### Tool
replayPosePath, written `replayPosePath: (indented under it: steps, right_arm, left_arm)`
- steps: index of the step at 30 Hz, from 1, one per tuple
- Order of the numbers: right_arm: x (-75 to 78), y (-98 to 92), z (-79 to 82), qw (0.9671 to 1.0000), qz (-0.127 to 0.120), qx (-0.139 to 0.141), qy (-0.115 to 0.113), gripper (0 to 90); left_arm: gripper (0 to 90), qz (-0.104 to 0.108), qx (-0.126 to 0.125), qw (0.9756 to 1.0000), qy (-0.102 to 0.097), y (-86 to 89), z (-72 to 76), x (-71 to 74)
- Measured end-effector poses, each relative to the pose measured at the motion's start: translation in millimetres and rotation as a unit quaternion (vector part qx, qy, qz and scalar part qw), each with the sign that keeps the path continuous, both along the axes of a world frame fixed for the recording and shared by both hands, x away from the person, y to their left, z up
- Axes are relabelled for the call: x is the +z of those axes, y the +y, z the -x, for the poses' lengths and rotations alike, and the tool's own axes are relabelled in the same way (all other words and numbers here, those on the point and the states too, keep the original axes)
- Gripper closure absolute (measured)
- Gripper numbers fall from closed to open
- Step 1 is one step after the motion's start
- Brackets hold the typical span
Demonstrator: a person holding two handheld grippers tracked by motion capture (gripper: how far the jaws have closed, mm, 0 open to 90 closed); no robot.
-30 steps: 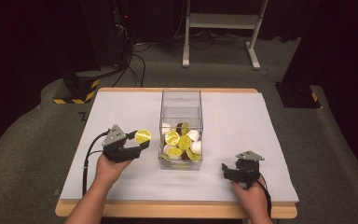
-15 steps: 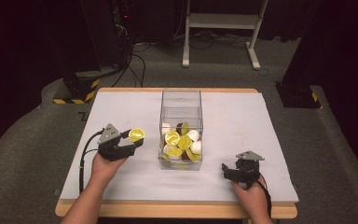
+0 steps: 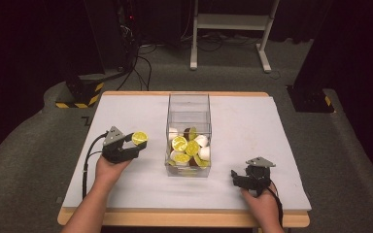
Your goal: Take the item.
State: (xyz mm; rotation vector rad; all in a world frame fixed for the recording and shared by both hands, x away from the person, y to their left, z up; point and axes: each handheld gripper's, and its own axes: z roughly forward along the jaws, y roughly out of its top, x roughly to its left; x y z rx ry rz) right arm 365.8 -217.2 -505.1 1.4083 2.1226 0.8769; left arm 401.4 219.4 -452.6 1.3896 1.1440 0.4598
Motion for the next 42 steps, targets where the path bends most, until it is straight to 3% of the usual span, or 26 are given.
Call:
replayPosePath:
  steps: [10,15,22,42]
  right_arm:
    - [0.0,0.1,0.1,1.0000,0.000,0.000,0.000,14.7]
    - [0.0,0.0,0.1,1.0000,0.000,0.000,0.000,14.7]
    - [0.0,0.1,0.1,1.0000,0.000,0.000,0.000,14.7]
    - [0.0,0.0,0.1,1.0000,0.000,0.000,0.000,14.7]
  left_arm:
    - [40.3,0.001,0.018,0.9998,0.008,2.9,-14.2,-9.8]
    - [40.3,-0.012,0.018,0.9995,0.022,2.9,-23.1,-19.7]
    - [40.3,-0.011,0.023,0.9991,0.033,1.2,-31.2,-28.7]
    - [40.3,-0.018,0.031,0.9978,0.056,-0.8,-45.8,-46.2]
